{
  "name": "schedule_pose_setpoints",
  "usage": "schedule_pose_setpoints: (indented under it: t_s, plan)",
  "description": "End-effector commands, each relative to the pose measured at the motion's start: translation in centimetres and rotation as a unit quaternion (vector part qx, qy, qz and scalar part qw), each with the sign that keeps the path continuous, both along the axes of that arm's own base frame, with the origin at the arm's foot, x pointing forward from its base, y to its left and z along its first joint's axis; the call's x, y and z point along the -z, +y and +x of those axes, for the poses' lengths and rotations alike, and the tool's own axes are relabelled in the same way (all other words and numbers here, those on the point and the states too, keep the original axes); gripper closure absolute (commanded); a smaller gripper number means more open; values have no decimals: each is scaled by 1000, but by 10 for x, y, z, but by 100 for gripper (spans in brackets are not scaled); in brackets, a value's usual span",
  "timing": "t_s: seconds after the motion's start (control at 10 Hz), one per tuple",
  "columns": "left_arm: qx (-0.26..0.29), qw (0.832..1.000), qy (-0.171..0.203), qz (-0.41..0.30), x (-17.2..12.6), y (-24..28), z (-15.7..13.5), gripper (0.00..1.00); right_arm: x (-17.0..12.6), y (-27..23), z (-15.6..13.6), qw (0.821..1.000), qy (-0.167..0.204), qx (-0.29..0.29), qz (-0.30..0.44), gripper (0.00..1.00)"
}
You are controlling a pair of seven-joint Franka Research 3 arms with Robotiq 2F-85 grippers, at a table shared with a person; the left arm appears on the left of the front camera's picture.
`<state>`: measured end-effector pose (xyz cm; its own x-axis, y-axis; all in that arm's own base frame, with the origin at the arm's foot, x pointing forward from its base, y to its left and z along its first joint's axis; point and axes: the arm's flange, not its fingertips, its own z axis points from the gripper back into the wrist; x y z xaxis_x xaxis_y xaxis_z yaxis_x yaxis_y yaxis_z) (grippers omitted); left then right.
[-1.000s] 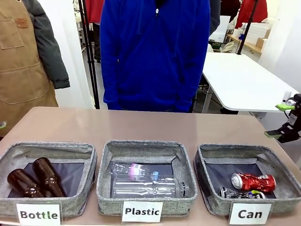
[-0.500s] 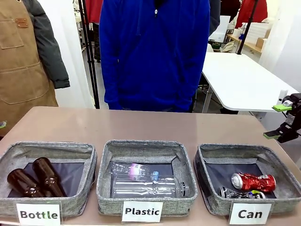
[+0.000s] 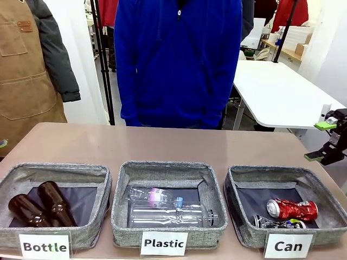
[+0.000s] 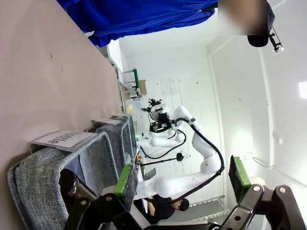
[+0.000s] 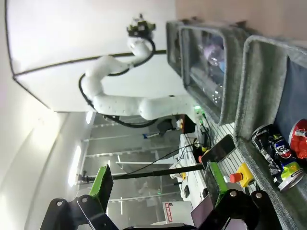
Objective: Sort the can waste into the basket.
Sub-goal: Pick up the can waste from the table and place it in the right Fabric basket.
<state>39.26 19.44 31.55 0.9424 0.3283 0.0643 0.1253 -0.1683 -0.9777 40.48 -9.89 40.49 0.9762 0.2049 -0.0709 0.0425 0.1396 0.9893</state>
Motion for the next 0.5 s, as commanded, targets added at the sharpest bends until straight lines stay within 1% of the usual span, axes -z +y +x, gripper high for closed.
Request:
schedule_pose_setpoints:
  t_s: [0.0, 0.4]
  plan:
    - [-1, 1000, 6, 0, -4, -1, -4, 0, -1, -3, 0, 1000, -10, -8, 4, 0]
    - [-1, 1000, 6, 0, -4, -1, -4, 0, -1, -3, 0, 1000, -10, -8, 4, 0]
